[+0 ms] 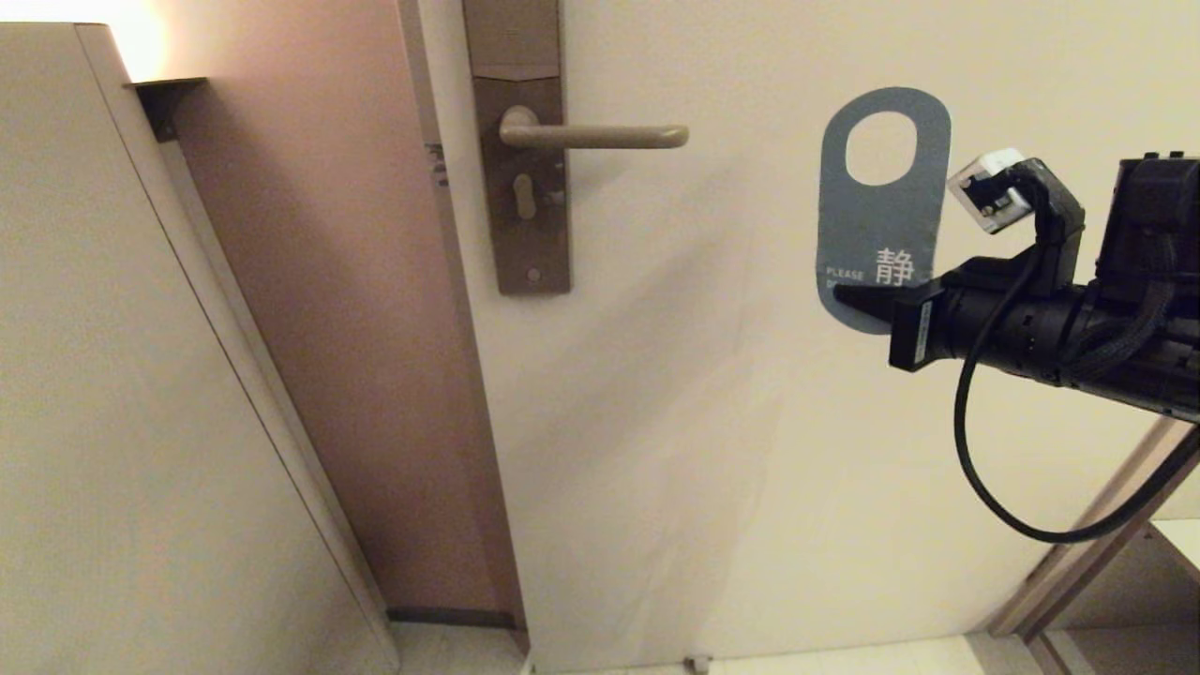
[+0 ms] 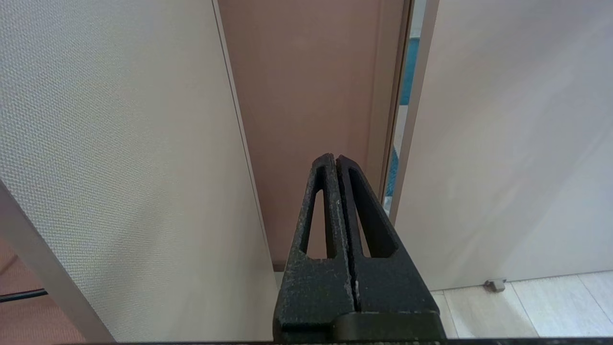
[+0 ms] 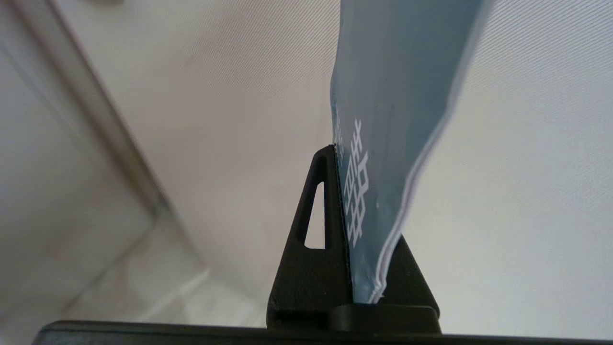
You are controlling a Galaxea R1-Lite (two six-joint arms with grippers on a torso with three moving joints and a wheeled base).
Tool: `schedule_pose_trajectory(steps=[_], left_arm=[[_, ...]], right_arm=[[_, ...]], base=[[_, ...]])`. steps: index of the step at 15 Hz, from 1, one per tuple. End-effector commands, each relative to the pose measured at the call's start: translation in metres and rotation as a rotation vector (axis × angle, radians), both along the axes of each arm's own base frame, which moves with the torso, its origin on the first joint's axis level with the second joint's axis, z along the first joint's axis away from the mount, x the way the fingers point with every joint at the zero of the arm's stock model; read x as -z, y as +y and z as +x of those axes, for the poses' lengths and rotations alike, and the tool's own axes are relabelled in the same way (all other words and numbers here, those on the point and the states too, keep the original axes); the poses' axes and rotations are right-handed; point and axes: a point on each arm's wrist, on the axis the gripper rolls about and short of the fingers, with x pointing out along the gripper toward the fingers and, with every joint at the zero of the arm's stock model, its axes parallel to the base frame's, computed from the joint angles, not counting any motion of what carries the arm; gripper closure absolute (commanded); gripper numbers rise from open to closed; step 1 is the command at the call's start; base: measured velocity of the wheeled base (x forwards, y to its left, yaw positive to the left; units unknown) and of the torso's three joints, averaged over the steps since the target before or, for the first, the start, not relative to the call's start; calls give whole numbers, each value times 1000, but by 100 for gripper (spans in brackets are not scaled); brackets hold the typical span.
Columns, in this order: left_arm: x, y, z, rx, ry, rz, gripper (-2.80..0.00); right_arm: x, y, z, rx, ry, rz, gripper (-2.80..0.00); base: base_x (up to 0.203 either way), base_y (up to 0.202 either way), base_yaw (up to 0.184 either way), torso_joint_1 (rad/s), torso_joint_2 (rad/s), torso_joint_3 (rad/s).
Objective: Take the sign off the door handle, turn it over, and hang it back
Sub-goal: Hang the sign back with the other side facing out
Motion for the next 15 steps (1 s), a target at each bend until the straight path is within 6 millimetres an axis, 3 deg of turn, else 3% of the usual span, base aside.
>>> schedule_pose_trajectory(steps=[1, 8, 10, 15], left_arm=[[0, 0, 0, 0, 1, 0, 0], [0, 0, 0, 0, 0, 0, 0], [0, 0, 0, 0, 1, 0, 0], [0, 0, 0, 0, 1, 0, 0]], right_arm=[[-8, 8, -7, -9, 19, -12, 0], [-17, 29, -9, 9, 66, -31, 0], [-12, 42, -7, 39, 72, -57, 0], [-21, 79, 9, 72, 50, -11, 0]], base=[[0, 0, 0, 0, 0, 0], [0, 0, 0, 0, 0, 0], [0, 0, 0, 0, 0, 0], [0, 0, 0, 0, 0, 0]])
